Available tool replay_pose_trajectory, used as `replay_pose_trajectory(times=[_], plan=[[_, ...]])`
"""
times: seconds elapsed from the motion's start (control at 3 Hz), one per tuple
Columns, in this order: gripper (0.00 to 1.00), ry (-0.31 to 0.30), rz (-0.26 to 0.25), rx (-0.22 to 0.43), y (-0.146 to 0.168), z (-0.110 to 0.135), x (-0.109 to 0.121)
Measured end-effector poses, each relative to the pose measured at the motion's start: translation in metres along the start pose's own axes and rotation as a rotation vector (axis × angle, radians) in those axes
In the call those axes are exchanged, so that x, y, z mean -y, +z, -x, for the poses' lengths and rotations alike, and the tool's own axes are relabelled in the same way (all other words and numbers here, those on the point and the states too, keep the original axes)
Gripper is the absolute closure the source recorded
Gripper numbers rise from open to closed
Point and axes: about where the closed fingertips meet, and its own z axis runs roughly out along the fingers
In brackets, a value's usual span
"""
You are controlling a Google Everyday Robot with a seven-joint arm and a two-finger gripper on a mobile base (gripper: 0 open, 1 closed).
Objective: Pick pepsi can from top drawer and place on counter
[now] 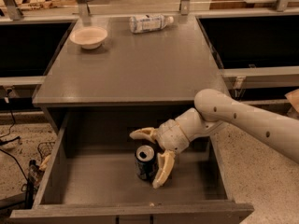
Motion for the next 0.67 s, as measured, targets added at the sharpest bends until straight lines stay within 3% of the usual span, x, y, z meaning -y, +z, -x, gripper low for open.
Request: replay_pose_trajectory(times=[0.67], plan=[[0.49, 0.0, 0.0, 0.0, 0.0, 0.0, 0.0]])
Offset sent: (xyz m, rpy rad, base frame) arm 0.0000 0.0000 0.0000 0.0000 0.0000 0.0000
